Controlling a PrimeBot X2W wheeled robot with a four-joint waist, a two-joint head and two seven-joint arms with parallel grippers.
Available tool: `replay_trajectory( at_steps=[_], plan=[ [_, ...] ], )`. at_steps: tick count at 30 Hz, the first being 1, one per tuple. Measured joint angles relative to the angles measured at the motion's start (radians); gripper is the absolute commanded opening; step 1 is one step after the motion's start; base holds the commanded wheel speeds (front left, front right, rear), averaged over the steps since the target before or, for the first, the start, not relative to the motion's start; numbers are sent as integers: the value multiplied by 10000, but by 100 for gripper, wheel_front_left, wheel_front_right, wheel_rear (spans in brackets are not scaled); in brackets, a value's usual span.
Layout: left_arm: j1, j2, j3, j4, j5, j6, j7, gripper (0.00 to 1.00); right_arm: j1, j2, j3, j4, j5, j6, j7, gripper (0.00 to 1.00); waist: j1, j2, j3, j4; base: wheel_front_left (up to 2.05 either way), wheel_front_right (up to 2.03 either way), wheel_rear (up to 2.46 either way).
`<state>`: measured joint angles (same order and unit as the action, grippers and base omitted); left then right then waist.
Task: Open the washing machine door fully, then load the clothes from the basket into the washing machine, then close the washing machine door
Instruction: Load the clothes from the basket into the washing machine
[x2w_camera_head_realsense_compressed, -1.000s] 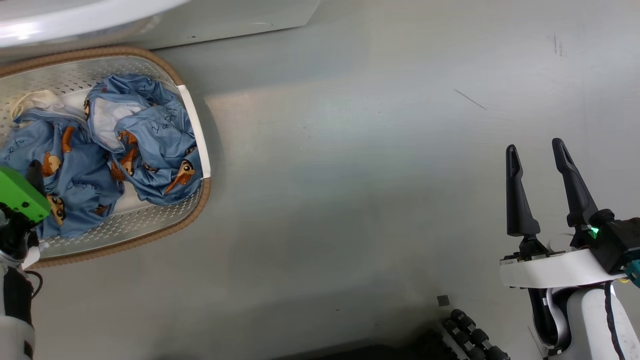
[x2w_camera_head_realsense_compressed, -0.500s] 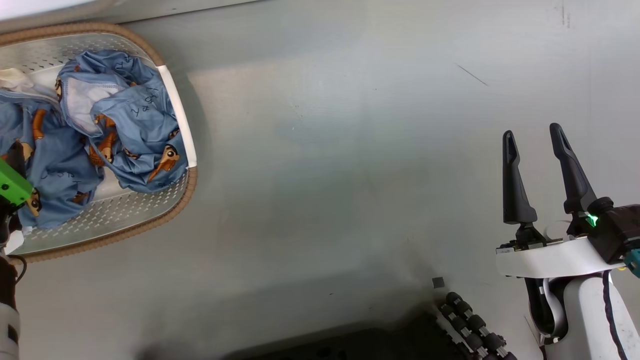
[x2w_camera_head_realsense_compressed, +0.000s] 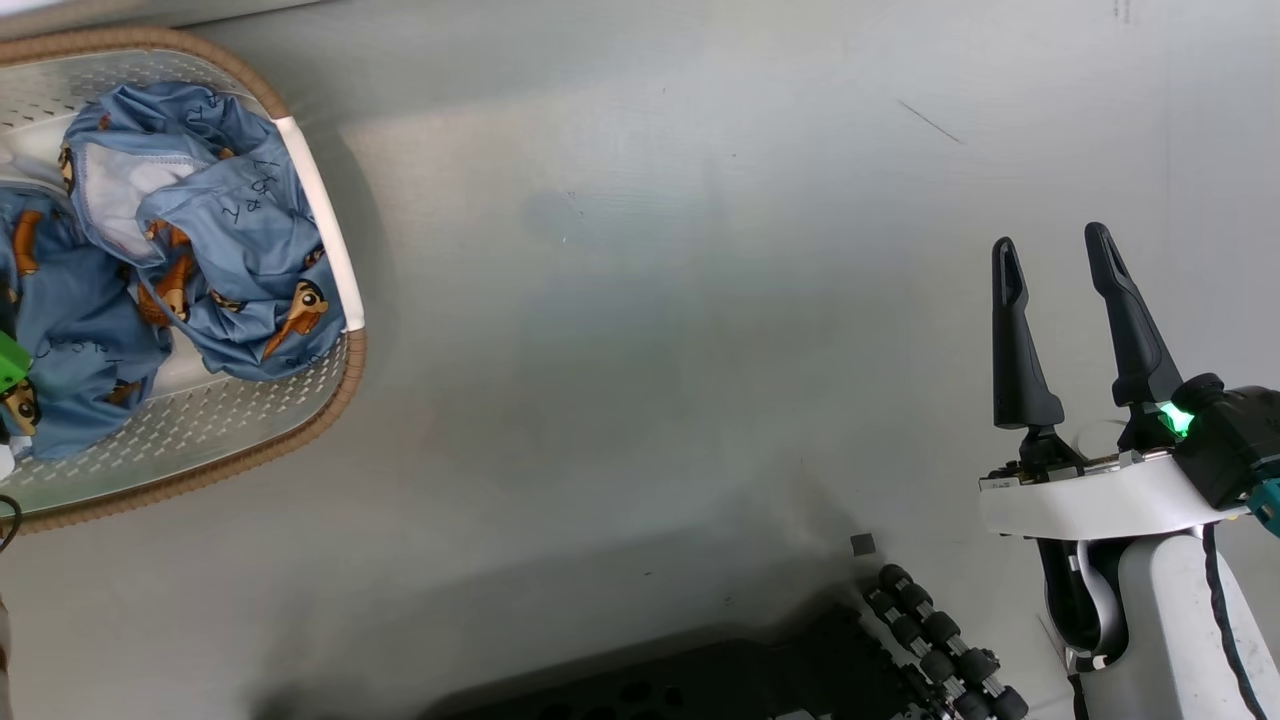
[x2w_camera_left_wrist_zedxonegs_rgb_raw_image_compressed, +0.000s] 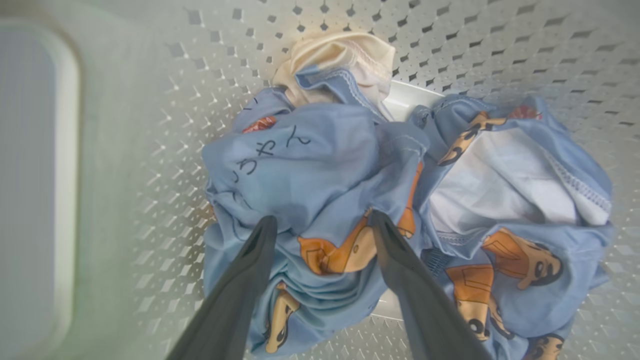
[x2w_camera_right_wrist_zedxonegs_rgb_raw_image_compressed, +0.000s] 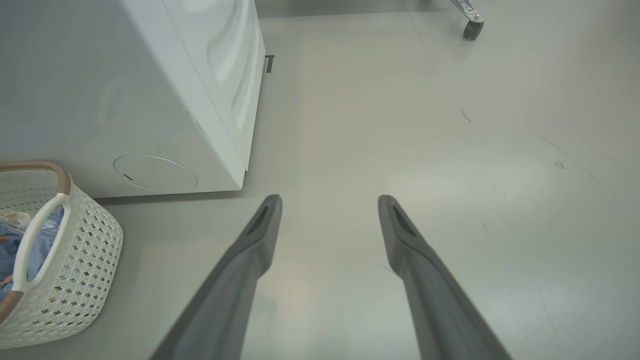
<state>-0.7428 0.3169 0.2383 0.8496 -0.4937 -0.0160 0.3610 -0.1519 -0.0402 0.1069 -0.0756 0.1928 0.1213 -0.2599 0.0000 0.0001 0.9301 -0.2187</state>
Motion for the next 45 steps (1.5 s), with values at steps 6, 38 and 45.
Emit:
replay_trajectory(
  at_steps=[6, 38, 45],
  plan=[
    [-203, 132, -17, 98, 2, 2, 0, 100, -25, 0, 35, -29, 69, -6, 0, 100, 0, 0, 209, -84, 0, 0, 0],
    [-1087, -169, -562, 788, 284, -75, -382, 89, 151, 2, -416, -407, -184, -105, 0, 100, -1, 0, 890, 26, 0, 0, 0],
    [-1188, -190, -780, 953, 424, -176, -688, 0, 193, 4, -568, -481, -186, -104, 0, 100, 0, 0, 879, 89, 0, 0, 0]
  ],
)
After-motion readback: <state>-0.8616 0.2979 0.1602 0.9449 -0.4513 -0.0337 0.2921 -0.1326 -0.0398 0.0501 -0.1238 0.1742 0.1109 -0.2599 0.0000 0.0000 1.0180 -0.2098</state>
